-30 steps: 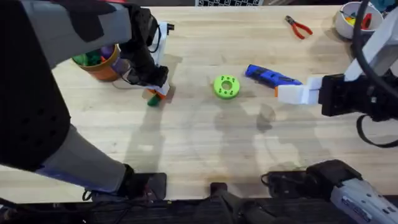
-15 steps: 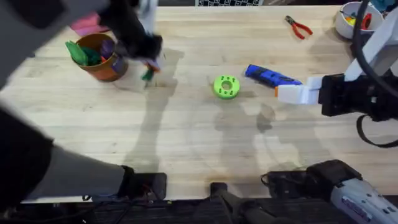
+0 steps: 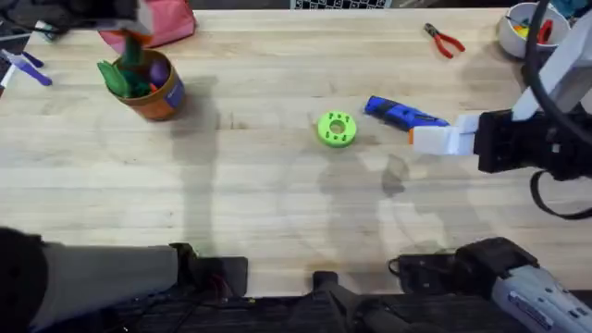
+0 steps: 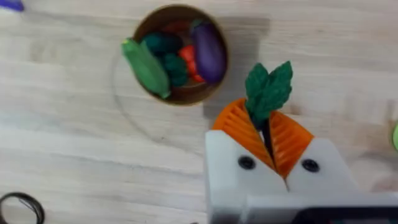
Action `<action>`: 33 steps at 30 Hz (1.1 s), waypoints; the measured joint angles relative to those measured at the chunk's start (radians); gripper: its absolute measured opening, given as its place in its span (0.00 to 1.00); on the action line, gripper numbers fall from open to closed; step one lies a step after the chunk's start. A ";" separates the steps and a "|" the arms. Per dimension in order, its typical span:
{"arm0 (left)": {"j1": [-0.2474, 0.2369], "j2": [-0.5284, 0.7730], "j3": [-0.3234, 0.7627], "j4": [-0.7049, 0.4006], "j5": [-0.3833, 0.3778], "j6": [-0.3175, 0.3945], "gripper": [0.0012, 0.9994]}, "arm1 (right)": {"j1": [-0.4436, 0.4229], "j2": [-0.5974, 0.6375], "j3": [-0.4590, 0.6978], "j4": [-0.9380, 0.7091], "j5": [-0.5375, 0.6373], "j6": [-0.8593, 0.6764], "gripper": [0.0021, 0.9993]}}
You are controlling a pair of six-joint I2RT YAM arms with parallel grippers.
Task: Pick up the gripper from the table and insert it into the empty holder that is missing its gripper. Then pick up a screw, insert it into the mounting hole, and use the screwdriver to tighten it. Finally, clean up the table by picking up the vegetable and placing it into the bucket.
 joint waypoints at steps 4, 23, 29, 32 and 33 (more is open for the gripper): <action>0.082 0.032 0.000 0.026 -0.005 -0.036 0.02 | 0.000 0.000 0.000 0.000 0.000 0.000 0.99; 0.142 0.300 0.000 0.174 -0.030 -0.163 0.02 | 0.000 0.000 0.000 0.000 0.000 0.000 0.99; 0.142 0.300 0.000 0.167 -0.035 -0.167 0.77 | 0.000 0.000 0.000 0.000 0.000 0.000 0.99; 0.142 0.300 0.000 0.167 -0.035 -0.173 0.98 | 0.000 0.000 0.000 0.000 0.000 0.000 0.99; 0.142 0.300 0.000 0.167 -0.035 -0.173 0.98 | 0.000 0.000 0.000 0.000 0.000 0.000 0.99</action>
